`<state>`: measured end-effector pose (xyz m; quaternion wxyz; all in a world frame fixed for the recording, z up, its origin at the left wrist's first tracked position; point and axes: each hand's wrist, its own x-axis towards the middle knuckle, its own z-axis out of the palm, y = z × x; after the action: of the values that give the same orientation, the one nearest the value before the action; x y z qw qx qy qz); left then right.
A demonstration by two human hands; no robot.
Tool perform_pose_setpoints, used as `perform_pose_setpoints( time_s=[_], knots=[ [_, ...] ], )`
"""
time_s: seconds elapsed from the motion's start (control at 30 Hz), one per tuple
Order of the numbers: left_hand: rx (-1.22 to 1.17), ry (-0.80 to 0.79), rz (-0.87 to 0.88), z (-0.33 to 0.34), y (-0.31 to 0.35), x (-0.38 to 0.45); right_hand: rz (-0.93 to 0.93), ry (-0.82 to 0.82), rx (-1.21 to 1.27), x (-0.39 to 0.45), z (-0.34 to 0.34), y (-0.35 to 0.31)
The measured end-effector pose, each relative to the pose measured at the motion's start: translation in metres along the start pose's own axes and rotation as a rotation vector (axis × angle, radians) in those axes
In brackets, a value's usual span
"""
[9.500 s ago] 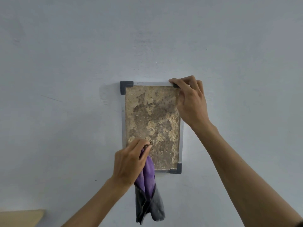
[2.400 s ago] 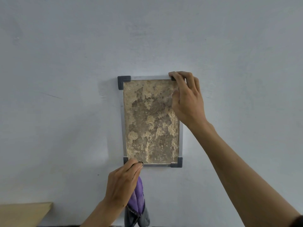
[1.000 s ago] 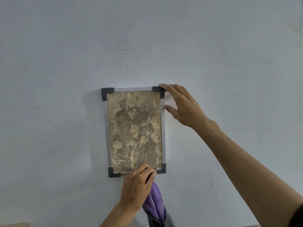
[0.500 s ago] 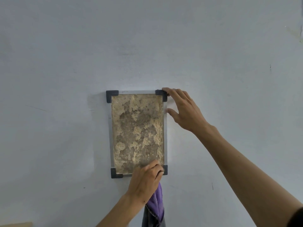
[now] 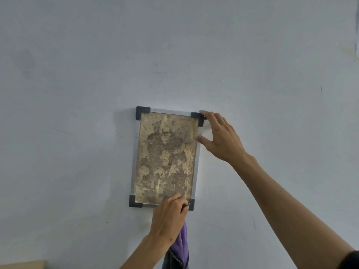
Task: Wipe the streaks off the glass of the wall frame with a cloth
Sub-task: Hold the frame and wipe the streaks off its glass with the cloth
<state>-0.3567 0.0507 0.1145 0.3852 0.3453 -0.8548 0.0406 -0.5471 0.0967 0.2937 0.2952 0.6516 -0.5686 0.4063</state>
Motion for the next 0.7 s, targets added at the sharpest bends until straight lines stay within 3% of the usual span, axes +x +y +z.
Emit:
perform_pose_setpoints(
  time_s=[0.17,0.5,0.7],
  knots=[
    [-0.018,-0.024,0.011,0.004,0.007,0.003,-0.011,0.000,-0.082,-0.001,-0.002,-0.004],
    [0.076,0.042,-0.139,-0.030,-0.034,-0.015,0.011,0.008,-0.090,-0.002,0.004,-0.012],
    [-0.269,0.074,-0.211,-0.059,-0.033,-0.005,0.071,0.028,-0.143,-0.010,0.006,-0.018]
  ],
)
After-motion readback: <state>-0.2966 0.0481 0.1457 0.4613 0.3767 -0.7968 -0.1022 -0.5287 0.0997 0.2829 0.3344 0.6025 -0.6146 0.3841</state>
